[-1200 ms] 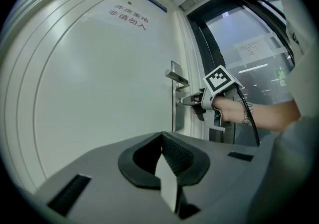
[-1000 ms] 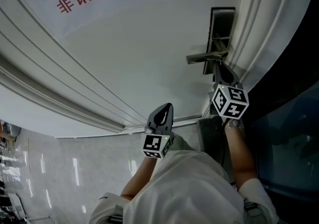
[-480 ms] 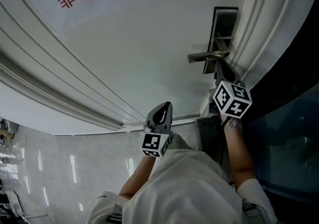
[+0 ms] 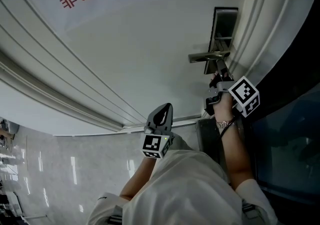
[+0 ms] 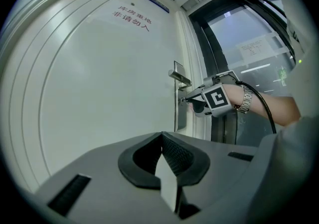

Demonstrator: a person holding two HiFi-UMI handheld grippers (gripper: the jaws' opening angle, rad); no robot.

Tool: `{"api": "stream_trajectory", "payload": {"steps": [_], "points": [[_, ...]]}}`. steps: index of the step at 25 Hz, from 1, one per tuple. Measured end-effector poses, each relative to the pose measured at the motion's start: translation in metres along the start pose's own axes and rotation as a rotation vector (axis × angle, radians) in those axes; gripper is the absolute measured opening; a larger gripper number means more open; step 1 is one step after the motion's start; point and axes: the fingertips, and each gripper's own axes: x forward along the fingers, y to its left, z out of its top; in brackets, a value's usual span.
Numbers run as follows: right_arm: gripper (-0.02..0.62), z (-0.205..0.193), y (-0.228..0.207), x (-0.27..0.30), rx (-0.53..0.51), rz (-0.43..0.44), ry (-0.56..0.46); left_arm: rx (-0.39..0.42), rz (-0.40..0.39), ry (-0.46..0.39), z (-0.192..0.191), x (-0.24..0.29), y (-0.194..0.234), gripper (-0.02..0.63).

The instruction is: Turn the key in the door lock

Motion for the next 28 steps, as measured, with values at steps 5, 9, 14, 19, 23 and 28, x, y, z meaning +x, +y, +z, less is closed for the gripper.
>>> {"api": "stream_trajectory", "payload": {"steps": [5, 9, 14, 19, 23, 28], "points": [[0.018, -0.001, -0.003, -0.002, 0.174, -0.001, -0.05, 0.003, 0.001, 0.01, -0.002, -0.003, 0.0, 0.009], [0.018, -0.001, -0.004, -0.002, 0.245, 0.001, -0.069, 0.001, 0.006, 0.008, -0.002, -0.003, -0.001, 0.009], [0.023, -0.002, -0.008, -0.003, 0.39, 0.009, -0.062, -0.001, 0.006, 0.005, -0.002, -0.003, -0.002, 0.009], [0.023, -0.002, -0.013, -0.001, 0.6, 0.032, -0.077, 0.003, -0.004, 0.006, -0.002, -0.001, -0.004, 0.009], [0.023, -0.005, -0.016, -0.001, 0.789, 0.06, -0.085, 0.007, -0.011, 0.007, -0.002, -0.001, -0.007, 0.009], [0.023, -0.006, -0.016, 0.0, 0.94, 0.104, -0.068, 0.011, -0.017, 0.015, -0.003, -0.001, -0.008, 0.009]]}}
